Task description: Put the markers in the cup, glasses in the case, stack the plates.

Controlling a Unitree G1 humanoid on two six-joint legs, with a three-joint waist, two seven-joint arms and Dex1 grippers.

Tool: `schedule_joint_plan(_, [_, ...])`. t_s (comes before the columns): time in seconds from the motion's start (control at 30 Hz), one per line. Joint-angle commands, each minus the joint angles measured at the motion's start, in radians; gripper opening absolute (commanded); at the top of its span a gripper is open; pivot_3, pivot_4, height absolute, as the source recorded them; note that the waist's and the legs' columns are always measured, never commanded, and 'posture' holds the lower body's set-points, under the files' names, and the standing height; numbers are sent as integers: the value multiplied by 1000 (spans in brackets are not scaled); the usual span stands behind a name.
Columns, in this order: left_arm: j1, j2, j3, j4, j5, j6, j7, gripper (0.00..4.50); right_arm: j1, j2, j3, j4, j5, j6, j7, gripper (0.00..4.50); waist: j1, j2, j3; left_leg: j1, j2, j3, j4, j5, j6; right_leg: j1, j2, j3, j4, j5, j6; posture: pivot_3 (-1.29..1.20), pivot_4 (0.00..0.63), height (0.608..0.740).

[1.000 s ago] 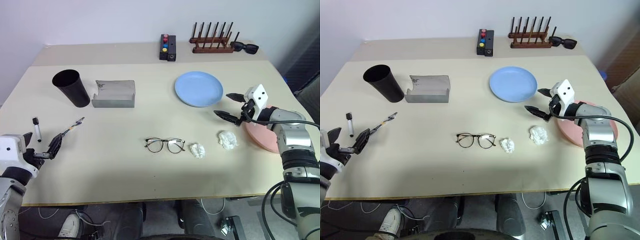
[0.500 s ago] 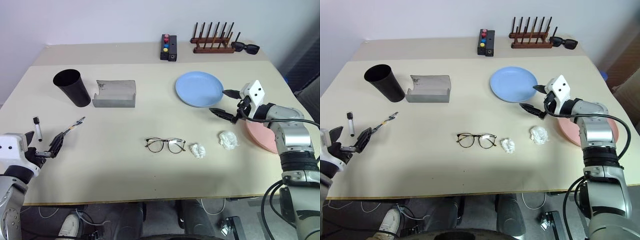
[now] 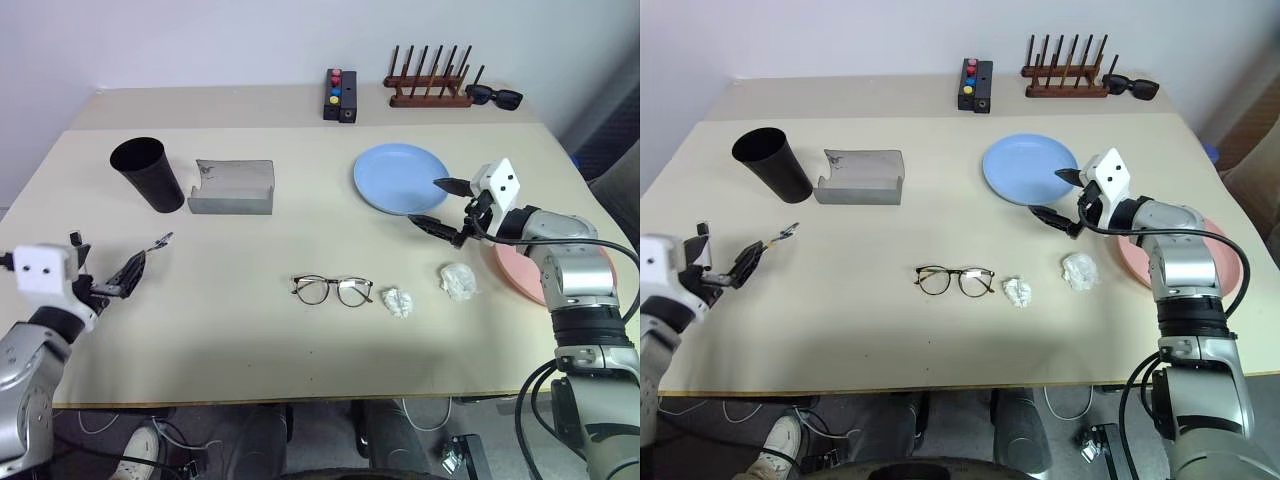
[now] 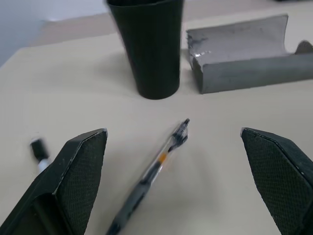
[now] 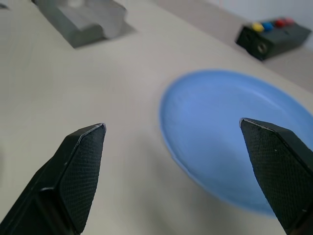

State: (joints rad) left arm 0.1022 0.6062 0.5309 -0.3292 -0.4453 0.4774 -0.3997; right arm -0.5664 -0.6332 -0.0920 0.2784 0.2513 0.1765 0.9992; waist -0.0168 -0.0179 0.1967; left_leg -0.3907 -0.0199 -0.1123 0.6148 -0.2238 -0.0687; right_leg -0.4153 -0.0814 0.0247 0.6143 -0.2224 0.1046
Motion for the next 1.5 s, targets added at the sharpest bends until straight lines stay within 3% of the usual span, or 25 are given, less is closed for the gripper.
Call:
schedule_joint_plan(0.03, [-57,65,-37,21,37,109,36,4500,15,14,5,-98,36,22,0,4482,-2,0,0,0,0,0,0,0,0,0,0,0,0,0,0,0,150,740])
schedule_joint_plan(0.2, [-255,135,-85,114,-1,394,78,4500,31,79,39,-223,82,74,-12,4482,-8,0,0,1,0,-1,0,0,0,-1,1,0,2,0,1,0,150,740])
schedule_joint_plan(0.37, [-378,167,-126,183,-15,530,55,4500,64,132,80,-331,109,127,-42,4482,-9,0,0,0,0,-1,0,0,0,-1,1,0,3,2,5,0,150,740])
schedule_joint_plan(0.5, [-477,260,-252,298,26,716,36,4500,111,177,115,-424,142,180,-73,4482,-10,0,0,0,0,-2,0,0,0,-2,1,-1,4,2,5,0,150,740])
schedule_joint_plan(0.8, [-491,319,-330,379,36,763,-64,4500,128,214,143,-466,155,205,-114,4482,-26,-1,0,0,0,-1,-1,0,0,-4,1,0,5,2,5,0,150,740])
schedule_joint_plan(0.9, [-484,327,-353,387,45,771,-79,3641,132,223,141,-486,164,218,-126,4500,-27,-1,0,0,0,-1,-1,0,0,-4,1,0,5,2,5,0,150,740])
schedule_joint_plan(1.13, [-472,303,-305,370,48,799,-62,128,138,240,152,-505,180,230,-148,4500,-26,0,0,0,0,-1,-1,0,0,-4,0,0,5,2,5,0,150,740])
schedule_joint_plan(1.2, [-464,276,-253,332,45,788,-42,56,139,246,157,-505,181,230,-151,4500,-26,0,0,0,0,-1,-1,0,0,-4,0,0,5,2,5,0,150,740])
schedule_joint_plan(1.37, [-387,174,-108,130,53,558,-3,56,137,258,172,-500,183,229,-150,4500,-20,-1,0,-1,0,-1,-1,0,0,-4,0,0,5,2,5,0,150,740])
schedule_joint_plan(1.5, [-364,99,-14,8,-54,494,-62,56,125,273,187,-488,184,226,-141,4500,-21,-1,0,-1,0,-1,-1,0,-1,-4,0,0,5,2,5,0,150,740])
